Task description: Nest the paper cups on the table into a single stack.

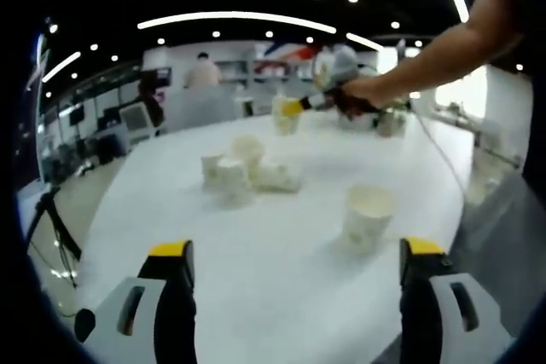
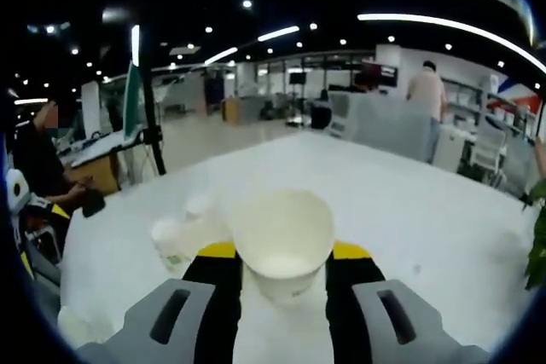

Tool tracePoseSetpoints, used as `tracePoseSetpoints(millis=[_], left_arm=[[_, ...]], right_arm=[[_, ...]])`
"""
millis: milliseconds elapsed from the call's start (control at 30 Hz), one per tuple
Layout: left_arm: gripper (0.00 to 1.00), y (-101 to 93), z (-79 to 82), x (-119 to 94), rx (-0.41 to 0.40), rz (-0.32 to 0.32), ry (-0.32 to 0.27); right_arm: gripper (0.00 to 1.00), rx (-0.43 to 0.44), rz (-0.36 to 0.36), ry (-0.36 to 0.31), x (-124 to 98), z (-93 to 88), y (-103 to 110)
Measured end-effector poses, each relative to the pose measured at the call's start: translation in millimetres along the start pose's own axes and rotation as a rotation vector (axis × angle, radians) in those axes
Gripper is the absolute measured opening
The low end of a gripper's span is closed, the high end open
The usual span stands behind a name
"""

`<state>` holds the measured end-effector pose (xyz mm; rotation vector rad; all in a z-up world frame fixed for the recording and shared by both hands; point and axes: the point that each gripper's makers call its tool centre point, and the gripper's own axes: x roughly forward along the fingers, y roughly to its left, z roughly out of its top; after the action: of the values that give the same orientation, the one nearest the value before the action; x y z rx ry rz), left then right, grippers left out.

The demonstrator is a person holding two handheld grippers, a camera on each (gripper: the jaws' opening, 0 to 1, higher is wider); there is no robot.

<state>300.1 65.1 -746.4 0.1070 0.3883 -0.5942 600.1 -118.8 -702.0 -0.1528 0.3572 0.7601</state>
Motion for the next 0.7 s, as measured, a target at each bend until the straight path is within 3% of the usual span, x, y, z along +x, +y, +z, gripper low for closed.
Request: tracePoseSetpoints(millis=[267, 700], left_arm=[[0.99, 0.3, 0.6, -1, -0.001, -0.001, -0.005], [0.98, -10.0, -2.4, 0, -0.01, -0.036, 0.019]], right_arm=[[0.34, -0.009, -0.014, 0.007, -4, 6.3, -8], [0.34, -0.011, -0.001, 0.016, -14, 9.8, 2]])
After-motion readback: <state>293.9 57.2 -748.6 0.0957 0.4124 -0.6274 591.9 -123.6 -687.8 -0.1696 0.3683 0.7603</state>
